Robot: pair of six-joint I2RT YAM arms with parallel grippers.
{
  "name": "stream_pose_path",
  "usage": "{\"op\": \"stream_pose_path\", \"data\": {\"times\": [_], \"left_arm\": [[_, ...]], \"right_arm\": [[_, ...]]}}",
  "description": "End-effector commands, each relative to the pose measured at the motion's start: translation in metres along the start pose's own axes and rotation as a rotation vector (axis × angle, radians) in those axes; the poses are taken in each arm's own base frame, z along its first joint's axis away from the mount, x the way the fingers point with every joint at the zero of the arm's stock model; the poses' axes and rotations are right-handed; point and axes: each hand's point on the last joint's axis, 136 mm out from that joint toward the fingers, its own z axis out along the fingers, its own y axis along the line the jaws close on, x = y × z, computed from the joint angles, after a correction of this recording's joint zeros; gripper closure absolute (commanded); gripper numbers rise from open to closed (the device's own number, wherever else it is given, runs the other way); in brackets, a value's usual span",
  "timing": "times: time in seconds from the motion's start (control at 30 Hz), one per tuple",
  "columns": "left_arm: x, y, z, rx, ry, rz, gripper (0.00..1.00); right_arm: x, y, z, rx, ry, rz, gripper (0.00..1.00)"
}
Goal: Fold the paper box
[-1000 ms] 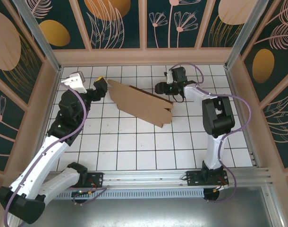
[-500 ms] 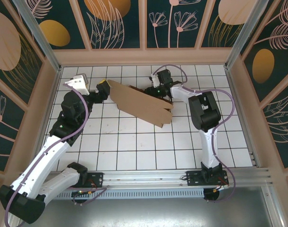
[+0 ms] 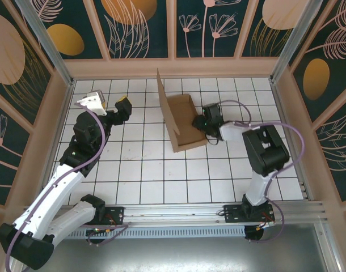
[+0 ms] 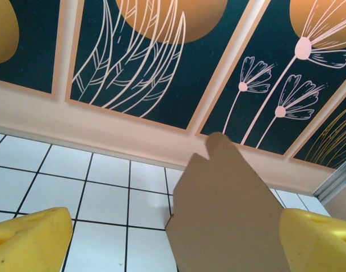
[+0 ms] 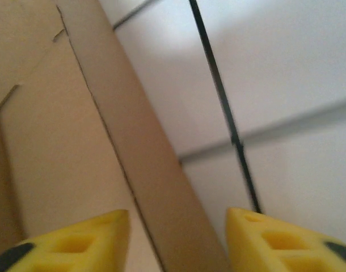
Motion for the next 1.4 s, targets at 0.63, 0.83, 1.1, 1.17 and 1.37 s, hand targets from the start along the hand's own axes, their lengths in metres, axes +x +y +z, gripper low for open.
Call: {"op": "stream_pose_path", "data": {"times": [0.63,0.83,1.1,1.17,1.37], "left_arm": [[0.002,0.001,-0.013,0.052,-0.07,-0.023,0.07],[0.008,-0.001,-0.012,0.063,-0.063,-0.02,0.07],[0.01,-0.006,-0.013,0.084,-0.061,-0.024,0.06],[0.01,-0.006,-0.014,0.085,-0.065,-0.026,0.06],[0.008,-0.013,-0.017,0.101,-0.073,-0.014,0.06]], "right_arm": [[-0.072,0.124,0.029,-0.307,0.01,-0.98,0.33],[-0.067,0.123,0.071,-0.292,0.067,-0.934,0.34],[-0.029,0.095,0.098,-0.193,0.217,-0.961,0.71],[-0.029,0.087,0.089,-0.17,0.205,-0.944,0.77],[-0.01,0.069,0.053,-0.146,0.214,-0.915,0.8]]}}
